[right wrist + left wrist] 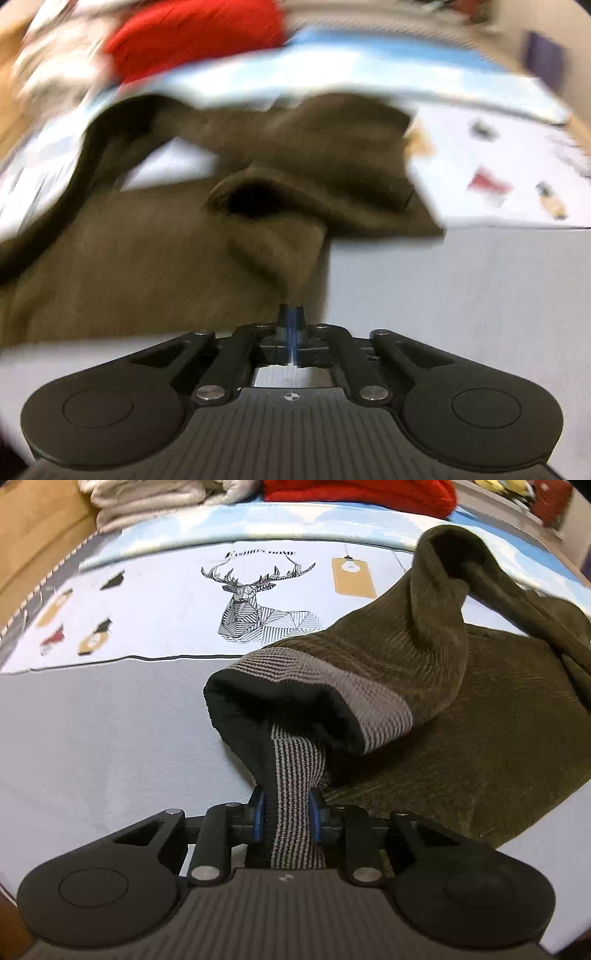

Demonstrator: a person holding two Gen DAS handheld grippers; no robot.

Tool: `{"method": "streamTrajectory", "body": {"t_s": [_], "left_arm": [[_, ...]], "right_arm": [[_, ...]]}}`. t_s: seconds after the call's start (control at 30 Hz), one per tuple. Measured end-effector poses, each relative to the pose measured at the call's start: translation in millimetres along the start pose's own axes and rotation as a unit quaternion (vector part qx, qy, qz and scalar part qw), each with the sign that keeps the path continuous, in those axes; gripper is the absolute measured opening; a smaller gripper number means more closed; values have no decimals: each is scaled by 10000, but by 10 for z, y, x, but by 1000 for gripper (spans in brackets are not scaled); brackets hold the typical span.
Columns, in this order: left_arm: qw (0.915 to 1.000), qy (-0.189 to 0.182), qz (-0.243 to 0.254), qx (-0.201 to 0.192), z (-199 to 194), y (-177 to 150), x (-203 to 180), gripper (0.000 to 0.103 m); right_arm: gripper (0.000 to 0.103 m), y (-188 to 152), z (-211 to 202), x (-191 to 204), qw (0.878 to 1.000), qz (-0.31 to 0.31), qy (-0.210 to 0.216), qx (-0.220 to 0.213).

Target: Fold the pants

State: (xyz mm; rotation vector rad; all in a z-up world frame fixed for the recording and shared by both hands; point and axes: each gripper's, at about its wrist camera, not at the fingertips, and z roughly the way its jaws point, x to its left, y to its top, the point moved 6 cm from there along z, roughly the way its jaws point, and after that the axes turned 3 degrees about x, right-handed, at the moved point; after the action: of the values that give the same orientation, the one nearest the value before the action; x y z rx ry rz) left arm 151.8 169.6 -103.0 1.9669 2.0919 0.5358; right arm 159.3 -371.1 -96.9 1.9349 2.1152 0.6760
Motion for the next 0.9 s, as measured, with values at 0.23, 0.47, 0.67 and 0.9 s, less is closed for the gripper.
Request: {"method": "streamTrajectory", "body": {"t_s": [0.23, 0.47, 0.67, 0.9], "left_arm": [[9981, 498, -62, 364, -55, -279, 327, 0], [9859, -619, -1425, 614, -27, -252, 458, 47], [9854, -661, -1008, 1201, 255, -287, 234, 75], [9873, -363, -721, 1366, 448, -197, 140, 77]], "right_arm": [[3, -627, -419, -318, 9985, -104, 382, 382], [35, -139, -706, -869, 9701, 2148, 880, -714], [45, 348, -44, -743, 9504, 2895, 989, -563], [52, 649, 656, -653, 9221, 3770, 834, -265]]}}
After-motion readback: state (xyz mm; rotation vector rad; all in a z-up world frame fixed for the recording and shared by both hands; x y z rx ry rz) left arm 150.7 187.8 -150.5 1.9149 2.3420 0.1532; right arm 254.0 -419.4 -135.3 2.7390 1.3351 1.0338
